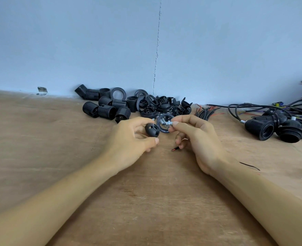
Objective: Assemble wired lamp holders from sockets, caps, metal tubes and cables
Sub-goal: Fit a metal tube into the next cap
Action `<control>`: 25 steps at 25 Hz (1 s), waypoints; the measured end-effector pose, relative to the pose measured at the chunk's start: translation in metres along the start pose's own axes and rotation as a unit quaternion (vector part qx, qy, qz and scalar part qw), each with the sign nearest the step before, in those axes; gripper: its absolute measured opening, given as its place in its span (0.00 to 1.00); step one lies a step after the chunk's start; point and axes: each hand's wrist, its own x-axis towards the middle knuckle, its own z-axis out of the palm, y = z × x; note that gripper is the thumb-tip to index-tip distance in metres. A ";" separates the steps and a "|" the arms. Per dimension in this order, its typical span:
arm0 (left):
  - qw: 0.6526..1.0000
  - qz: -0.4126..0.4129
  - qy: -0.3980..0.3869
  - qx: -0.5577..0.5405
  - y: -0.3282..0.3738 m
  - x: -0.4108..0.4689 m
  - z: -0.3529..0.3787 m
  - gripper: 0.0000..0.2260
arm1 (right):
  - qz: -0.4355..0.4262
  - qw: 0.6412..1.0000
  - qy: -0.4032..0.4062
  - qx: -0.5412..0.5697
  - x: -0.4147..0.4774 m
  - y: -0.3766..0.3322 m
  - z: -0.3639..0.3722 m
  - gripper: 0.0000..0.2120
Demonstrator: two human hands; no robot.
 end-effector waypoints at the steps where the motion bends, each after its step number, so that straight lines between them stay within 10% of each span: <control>1: 0.999 0.019 0.014 0.038 -0.003 -0.001 0.001 0.20 | -0.012 1.000 -0.014 -0.012 -0.001 0.000 0.001 0.02; 18: 0.989 0.101 0.066 0.083 -0.017 -0.006 0.003 0.19 | -0.115 0.978 -0.046 -0.165 -0.012 0.005 0.006 0.01; 25: 0.980 0.170 0.057 0.083 -0.018 -0.008 0.003 0.20 | -0.128 0.952 -0.020 -0.279 -0.014 0.003 0.006 0.19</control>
